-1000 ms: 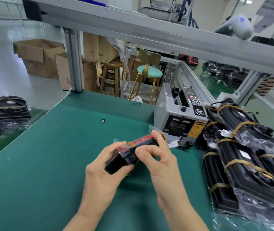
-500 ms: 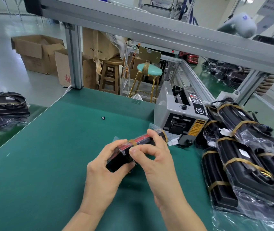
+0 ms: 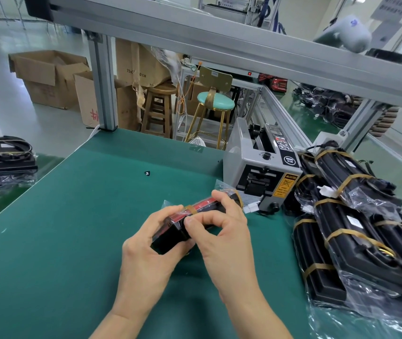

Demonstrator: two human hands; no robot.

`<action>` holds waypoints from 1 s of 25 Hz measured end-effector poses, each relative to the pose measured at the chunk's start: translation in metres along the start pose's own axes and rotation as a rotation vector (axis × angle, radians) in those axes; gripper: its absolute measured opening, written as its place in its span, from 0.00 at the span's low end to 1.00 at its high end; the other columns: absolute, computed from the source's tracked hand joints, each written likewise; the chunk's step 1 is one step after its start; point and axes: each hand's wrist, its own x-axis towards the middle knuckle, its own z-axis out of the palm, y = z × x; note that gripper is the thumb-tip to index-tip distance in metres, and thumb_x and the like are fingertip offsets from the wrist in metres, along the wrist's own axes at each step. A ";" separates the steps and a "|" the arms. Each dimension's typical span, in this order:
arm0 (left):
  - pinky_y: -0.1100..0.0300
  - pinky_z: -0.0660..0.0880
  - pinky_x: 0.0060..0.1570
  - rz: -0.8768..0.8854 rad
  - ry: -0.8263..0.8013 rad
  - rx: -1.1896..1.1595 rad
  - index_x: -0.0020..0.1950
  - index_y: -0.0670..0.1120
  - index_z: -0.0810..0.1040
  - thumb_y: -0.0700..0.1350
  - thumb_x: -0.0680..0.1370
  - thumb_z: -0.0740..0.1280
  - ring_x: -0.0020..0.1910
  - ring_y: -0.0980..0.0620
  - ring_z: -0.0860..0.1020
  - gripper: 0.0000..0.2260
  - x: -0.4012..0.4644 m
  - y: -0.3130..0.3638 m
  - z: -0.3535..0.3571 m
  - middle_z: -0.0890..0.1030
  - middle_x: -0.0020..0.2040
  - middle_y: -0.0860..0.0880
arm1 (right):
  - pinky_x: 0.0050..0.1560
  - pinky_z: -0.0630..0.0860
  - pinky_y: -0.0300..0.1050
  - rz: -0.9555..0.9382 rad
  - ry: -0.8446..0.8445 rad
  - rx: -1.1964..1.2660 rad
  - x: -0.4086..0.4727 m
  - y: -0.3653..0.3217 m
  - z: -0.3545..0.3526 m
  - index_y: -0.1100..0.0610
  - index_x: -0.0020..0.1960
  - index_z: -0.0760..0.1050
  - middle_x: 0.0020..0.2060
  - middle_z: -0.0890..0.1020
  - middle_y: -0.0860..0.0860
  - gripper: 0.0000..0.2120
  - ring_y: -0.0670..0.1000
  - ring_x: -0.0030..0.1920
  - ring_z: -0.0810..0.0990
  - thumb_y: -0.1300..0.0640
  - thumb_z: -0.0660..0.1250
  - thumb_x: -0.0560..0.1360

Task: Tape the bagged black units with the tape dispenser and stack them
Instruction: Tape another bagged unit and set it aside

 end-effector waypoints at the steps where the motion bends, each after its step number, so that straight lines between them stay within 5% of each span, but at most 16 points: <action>1: 0.75 0.71 0.47 0.001 0.001 0.003 0.52 0.62 0.79 0.45 0.62 0.75 0.50 0.59 0.81 0.21 0.000 0.000 0.000 0.83 0.49 0.60 | 0.74 0.54 0.52 -0.004 0.012 -0.008 0.000 0.000 0.001 0.40 0.35 0.80 0.62 0.63 0.26 0.07 0.36 0.71 0.56 0.53 0.71 0.69; 12: 0.75 0.72 0.48 0.007 -0.002 0.006 0.52 0.63 0.79 0.51 0.60 0.76 0.50 0.60 0.81 0.22 0.001 0.000 -0.001 0.83 0.50 0.60 | 0.72 0.60 0.48 0.002 0.081 0.027 0.001 0.006 0.008 0.49 0.31 0.81 0.62 0.68 0.31 0.07 0.37 0.69 0.62 0.57 0.72 0.67; 16: 0.75 0.71 0.49 0.016 -0.003 0.021 0.52 0.61 0.79 0.45 0.62 0.76 0.51 0.59 0.80 0.22 0.001 -0.002 -0.001 0.83 0.50 0.59 | 0.64 0.69 0.41 0.030 0.141 0.209 0.003 0.011 0.010 0.49 0.45 0.77 0.58 0.74 0.40 0.12 0.44 0.63 0.71 0.60 0.73 0.66; 20: 0.75 0.72 0.48 0.010 -0.001 0.017 0.52 0.61 0.79 0.47 0.62 0.75 0.50 0.59 0.81 0.21 0.000 -0.001 -0.001 0.83 0.50 0.58 | 0.71 0.62 0.47 -0.006 0.093 0.133 -0.002 0.010 0.015 0.44 0.53 0.72 0.60 0.67 0.33 0.18 0.37 0.66 0.64 0.55 0.75 0.68; 25: 0.74 0.72 0.51 0.026 0.000 0.032 0.52 0.61 0.79 0.43 0.62 0.74 0.51 0.60 0.81 0.22 0.002 -0.004 -0.002 0.83 0.51 0.59 | 0.70 0.60 0.50 -0.005 0.077 -0.031 0.005 0.008 0.008 0.41 0.52 0.69 0.58 0.65 0.30 0.24 0.32 0.63 0.61 0.42 0.73 0.59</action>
